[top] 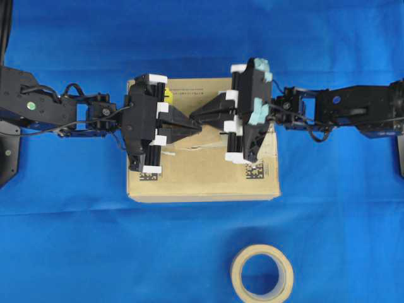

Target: Apply tape along the seams of the closed cardboard box to seal it securely.

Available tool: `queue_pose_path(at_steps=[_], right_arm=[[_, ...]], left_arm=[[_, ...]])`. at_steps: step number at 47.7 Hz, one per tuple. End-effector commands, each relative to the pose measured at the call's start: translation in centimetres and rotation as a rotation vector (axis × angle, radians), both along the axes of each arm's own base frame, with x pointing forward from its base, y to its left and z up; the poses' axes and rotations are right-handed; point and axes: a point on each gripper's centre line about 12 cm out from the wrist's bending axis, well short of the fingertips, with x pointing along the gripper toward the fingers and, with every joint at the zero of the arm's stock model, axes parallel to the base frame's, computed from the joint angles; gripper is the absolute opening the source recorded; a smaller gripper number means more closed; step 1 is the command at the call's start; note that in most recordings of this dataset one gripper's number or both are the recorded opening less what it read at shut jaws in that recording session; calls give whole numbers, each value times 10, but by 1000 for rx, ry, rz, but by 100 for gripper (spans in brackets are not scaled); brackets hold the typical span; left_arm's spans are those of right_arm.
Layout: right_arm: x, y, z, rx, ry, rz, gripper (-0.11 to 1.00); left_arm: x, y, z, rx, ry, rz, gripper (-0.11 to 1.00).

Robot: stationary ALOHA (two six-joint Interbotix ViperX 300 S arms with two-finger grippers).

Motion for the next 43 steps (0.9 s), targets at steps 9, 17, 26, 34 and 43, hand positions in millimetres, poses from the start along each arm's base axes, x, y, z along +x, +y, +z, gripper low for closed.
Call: queue_pose_path(at_steps=[9, 17, 26, 34, 43], right_arm=[[6, 6, -3, 15, -6, 6, 0], [-1, 7, -13, 30, 27, -2, 0], [-14, 9, -23, 50, 63, -15, 0], [-29, 10, -28, 65, 88, -24, 0], [-46, 10, -31, 89, 105, -46, 0]], left_arm=[[-12, 1, -12, -91, 1, 47, 0], [-26, -2, -20, -100, 33, 44, 0], [-40, -2, -28, -123, 70, 59, 0], [-47, -2, -35, -130, 102, 65, 0], [-54, -3, -39, -135, 123, 68, 0]])
